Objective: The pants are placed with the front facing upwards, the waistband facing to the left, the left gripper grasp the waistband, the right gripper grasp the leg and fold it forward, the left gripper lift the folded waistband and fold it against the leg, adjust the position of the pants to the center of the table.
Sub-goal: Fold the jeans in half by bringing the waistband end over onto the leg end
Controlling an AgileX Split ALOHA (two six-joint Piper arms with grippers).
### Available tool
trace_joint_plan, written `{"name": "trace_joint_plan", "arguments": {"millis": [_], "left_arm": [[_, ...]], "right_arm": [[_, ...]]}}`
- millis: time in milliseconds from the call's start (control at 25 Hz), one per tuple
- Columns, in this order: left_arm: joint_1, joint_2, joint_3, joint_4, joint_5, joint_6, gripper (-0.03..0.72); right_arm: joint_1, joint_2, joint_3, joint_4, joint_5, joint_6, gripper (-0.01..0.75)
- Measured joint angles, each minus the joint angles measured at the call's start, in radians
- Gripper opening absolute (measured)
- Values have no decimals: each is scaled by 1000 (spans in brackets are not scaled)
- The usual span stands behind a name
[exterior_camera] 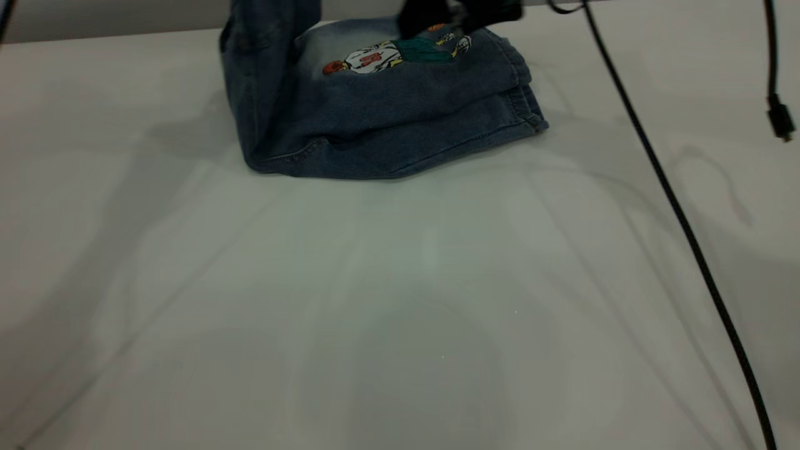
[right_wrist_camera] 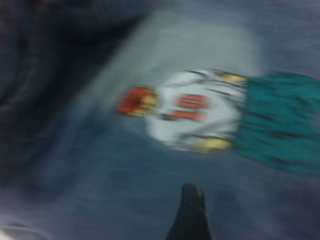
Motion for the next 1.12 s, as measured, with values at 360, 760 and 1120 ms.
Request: {"name": "trace_joint_plan", "arguments": {"millis": [360, 760, 1120], "left_arm": [[-110, 42, 0, -1, -91, 0, 46], [-213, 157, 1, -69, -258, 7, 46], [-263, 257, 1, -100, -385, 9, 92]], "right_arm": [[-125, 3, 0, -180, 42, 174, 515], [-292, 3, 0, -185, 126, 219, 514], [-332, -4, 0, -191, 188, 226, 514]]}}
